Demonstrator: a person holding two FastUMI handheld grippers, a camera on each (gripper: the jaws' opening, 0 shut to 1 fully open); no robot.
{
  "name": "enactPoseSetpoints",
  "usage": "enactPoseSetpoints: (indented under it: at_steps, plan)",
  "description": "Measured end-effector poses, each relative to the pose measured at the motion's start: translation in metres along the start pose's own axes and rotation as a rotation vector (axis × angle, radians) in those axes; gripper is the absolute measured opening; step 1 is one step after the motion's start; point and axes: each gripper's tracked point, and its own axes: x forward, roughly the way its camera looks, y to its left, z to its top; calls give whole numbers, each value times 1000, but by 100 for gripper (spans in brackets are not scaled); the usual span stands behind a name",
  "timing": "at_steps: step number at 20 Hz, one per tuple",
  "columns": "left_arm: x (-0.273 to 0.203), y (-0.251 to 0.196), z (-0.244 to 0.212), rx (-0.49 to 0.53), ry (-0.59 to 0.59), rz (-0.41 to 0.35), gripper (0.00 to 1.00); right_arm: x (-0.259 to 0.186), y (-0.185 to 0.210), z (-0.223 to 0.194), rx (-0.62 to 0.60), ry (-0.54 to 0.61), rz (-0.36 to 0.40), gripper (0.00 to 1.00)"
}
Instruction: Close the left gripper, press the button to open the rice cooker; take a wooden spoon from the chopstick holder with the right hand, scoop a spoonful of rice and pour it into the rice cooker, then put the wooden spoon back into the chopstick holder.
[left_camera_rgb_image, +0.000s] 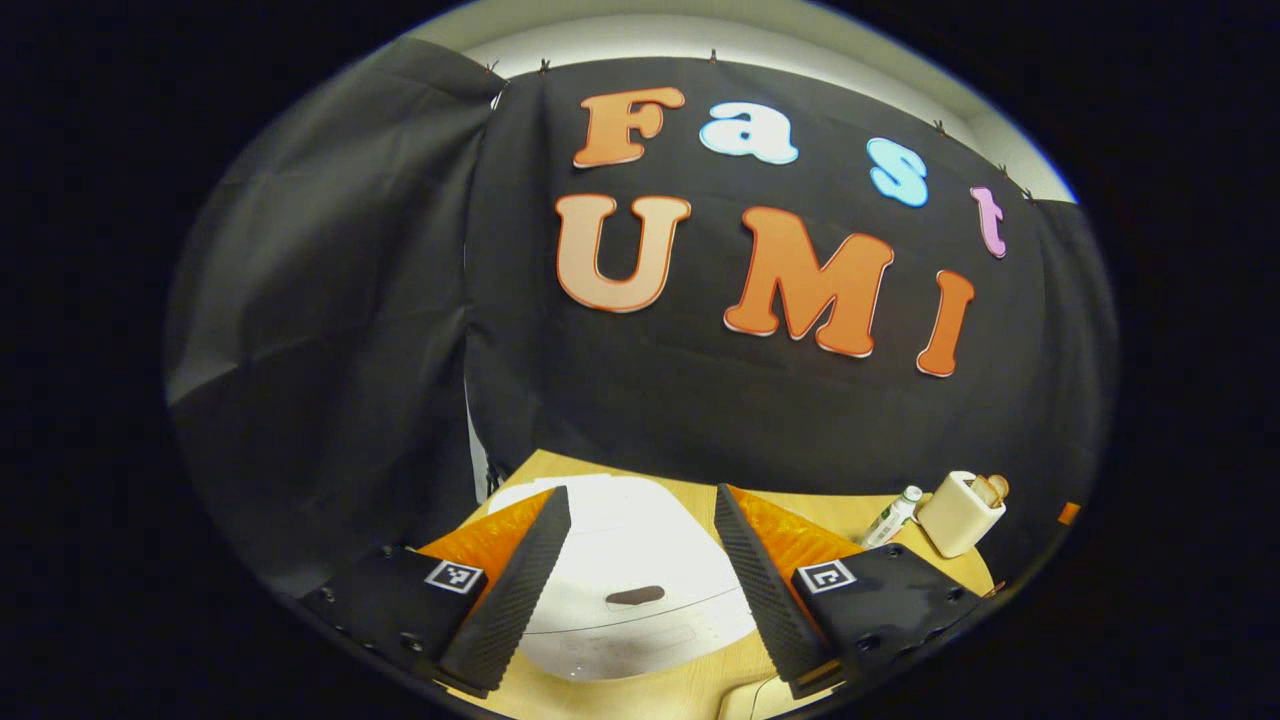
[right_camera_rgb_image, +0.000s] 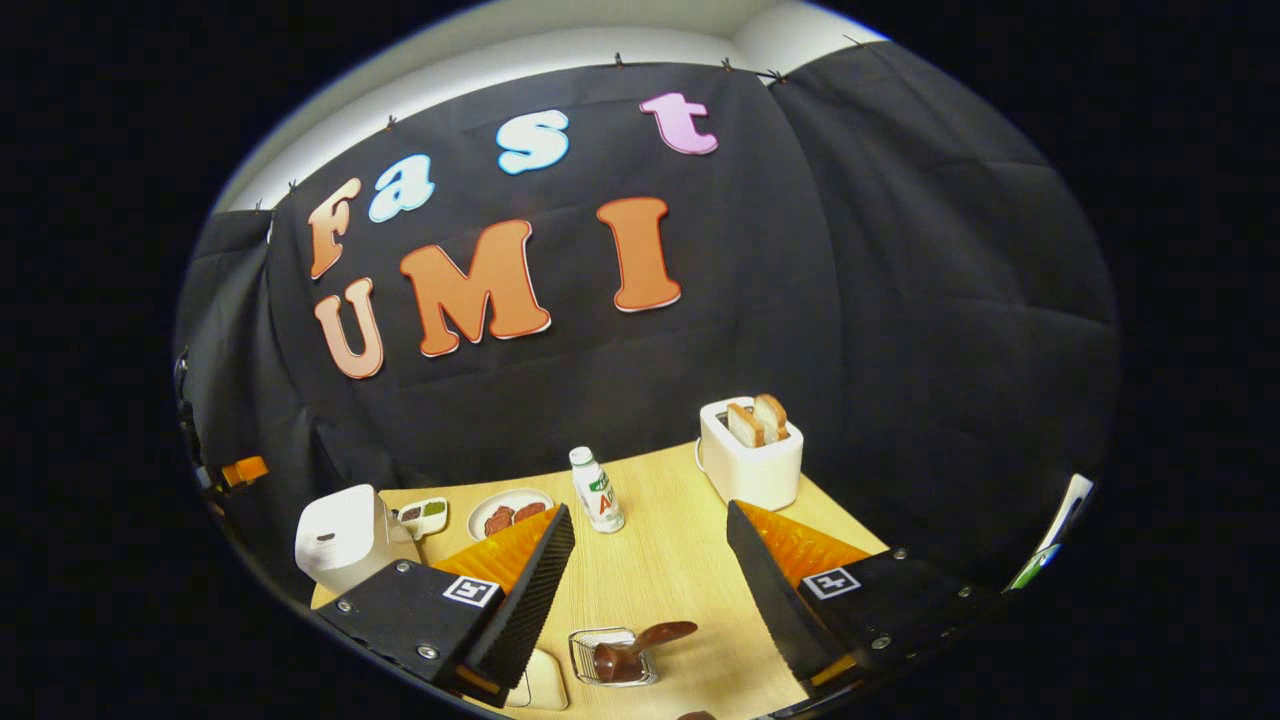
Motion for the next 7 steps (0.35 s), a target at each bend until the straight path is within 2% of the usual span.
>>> enactPoseSetpoints:
  at_steps: [3, 7]
  plan:
    - [-33, 5, 41, 36, -78, 20, 98, -9, 16, 34, -45, -72, 30, 94]
    - [-65, 3, 71, 42, -133, 21, 99, -22, 36, 67, -62, -145, 67, 95]
